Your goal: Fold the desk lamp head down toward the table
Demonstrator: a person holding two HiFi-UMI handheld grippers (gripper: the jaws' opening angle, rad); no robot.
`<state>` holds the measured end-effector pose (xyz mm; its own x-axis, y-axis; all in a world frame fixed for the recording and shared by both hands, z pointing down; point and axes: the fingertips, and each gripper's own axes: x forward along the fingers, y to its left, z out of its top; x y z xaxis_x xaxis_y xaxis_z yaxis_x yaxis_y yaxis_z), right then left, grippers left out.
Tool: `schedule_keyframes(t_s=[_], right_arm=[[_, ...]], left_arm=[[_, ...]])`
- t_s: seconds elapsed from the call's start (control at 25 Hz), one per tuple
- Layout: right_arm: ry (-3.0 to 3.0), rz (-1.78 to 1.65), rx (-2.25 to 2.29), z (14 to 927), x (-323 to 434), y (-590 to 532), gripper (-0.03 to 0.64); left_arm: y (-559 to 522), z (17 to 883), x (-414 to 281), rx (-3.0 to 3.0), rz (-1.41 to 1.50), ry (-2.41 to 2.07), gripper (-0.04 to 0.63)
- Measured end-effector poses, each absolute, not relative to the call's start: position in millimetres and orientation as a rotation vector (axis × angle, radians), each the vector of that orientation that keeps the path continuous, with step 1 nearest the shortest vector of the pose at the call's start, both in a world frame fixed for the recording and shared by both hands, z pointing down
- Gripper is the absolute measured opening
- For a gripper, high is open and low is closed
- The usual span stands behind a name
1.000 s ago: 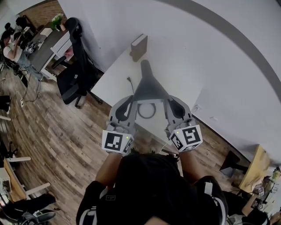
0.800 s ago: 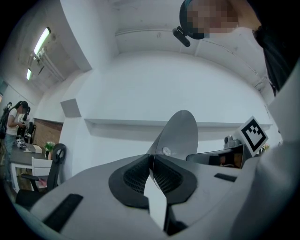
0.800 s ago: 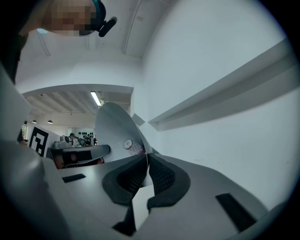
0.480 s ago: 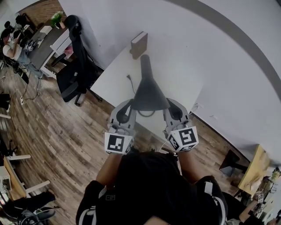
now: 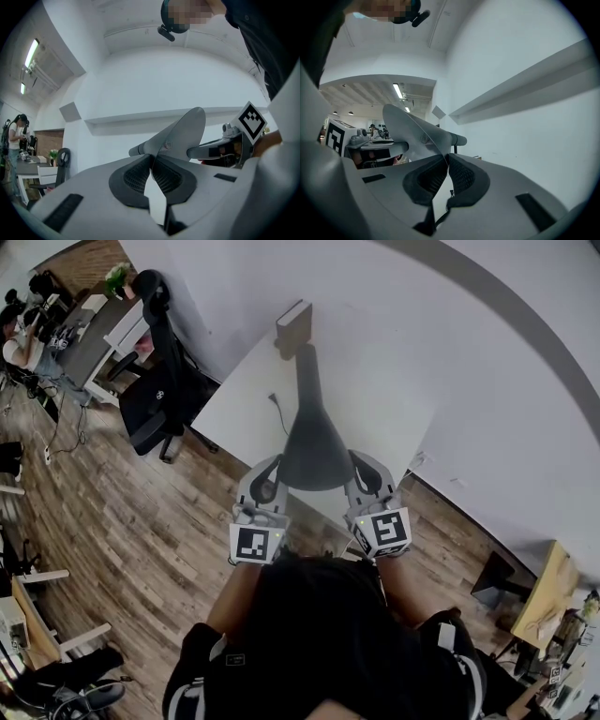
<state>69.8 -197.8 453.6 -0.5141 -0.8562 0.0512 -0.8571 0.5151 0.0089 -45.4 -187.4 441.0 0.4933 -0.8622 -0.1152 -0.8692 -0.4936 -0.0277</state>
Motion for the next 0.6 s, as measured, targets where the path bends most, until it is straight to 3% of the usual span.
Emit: schedule_keyframes(t_s=[0.6], right_arm=[[-2.625, -0.003, 1.527, 490, 68, -208, 0.025]], left_arm=[[-197, 478, -46, -2.602, 0.088, 1.557, 0.037]])
